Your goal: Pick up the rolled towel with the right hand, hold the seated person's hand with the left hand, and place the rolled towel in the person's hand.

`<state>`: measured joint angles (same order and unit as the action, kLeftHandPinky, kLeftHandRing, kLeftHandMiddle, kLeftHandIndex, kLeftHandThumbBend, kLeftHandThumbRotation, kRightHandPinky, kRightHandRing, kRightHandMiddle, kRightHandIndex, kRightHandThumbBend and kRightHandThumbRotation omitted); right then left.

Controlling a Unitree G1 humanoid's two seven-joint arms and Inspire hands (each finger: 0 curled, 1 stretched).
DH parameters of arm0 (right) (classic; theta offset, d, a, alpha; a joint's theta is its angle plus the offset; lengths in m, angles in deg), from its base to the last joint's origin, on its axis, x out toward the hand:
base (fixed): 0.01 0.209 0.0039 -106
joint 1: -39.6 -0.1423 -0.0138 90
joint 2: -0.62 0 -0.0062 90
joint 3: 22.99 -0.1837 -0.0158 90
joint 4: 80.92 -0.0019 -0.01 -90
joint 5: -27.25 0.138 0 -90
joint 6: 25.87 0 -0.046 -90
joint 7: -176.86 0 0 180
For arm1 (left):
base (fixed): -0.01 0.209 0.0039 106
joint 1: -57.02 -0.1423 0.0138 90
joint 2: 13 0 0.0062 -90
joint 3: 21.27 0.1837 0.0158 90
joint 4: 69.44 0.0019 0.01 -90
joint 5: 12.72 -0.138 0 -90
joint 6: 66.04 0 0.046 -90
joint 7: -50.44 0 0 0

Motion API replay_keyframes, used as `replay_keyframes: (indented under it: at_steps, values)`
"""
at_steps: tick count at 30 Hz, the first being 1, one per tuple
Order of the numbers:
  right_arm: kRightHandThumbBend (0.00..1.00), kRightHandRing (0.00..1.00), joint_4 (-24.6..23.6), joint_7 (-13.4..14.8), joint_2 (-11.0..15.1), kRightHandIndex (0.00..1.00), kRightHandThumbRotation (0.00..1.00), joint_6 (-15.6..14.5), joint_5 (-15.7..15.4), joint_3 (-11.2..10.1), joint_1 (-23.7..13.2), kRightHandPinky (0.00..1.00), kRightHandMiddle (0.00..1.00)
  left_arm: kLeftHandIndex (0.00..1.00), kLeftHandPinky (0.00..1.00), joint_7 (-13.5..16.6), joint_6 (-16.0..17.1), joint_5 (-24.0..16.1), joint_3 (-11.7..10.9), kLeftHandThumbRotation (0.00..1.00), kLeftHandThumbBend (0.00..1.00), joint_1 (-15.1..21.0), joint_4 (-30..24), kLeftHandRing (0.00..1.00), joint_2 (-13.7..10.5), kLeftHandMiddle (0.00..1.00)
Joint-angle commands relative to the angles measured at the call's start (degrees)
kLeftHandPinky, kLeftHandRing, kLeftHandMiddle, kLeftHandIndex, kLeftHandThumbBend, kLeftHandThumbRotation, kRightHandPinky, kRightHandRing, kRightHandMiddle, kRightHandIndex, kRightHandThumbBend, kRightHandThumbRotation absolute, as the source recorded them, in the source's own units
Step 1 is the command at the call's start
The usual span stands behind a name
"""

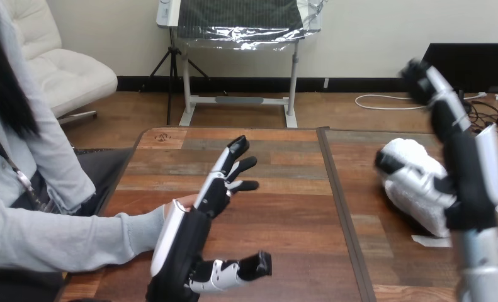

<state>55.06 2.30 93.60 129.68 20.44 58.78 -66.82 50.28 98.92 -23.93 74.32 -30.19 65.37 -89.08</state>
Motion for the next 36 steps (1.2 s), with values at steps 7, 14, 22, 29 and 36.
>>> replay_keyframes:
  at_steps: [7, 14, 22, 29, 36]
  values:
    - [1.0, 0.88, -0.6, -0.4, 3.3, 0.89, 0.57, -4.2, 2.2, -2.3, -6.5, 0.9, 0.87, 0.89, 0.7, 1.1, -1.9, 1.4, -0.6, 0.7, 1.0, 1.5, -1.9, 0.79, 1.5, 0.84]
    - [1.0, 0.88, -1.4, -0.9, 4.7, 0.88, 0.59, -9.1, 3.6, -3.0, -8.1, 0.91, 0.87, 0.86, 0.68, 1.3, -2.2, 1.4, -0.5, 0.69, 1.0, 1.6, -2.1, 0.76, 1.7, 0.81]
    - [1.0, 0.89, -0.3, -1.4, 6.2, 0.88, 0.6, -13.7, 4.4, -3.6, -10.7, 0.92, 0.87, 0.83, 0.67, 1.8, -1.5, 0.6, -0.9, 0.71, 1.0, 2.1, -1.6, 0.75, 1.8, 0.79]
    - [1.0, 0.9, 2.6, 0.6, 8.6, 0.9, 0.65, -17.2, 1.1, -3.4, -13.3, 0.93, 0.87, 0.82, 0.66, 2.4, -1.8, 0.0, -0.9, 0.72, 1.0, 2.0, -1.8, 0.74, 1.7, 0.78]
    - [1.0, 0.89, 7.2, 3.0, 10.8, 0.9, 0.67, -21.4, -2.5, -2.6, -16.5, 0.91, 0.87, 0.82, 0.66, 2.0, -1.8, 0.9, -0.3, 0.73, 1.0, 2.0, -1.7, 0.75, 1.6, 0.78]
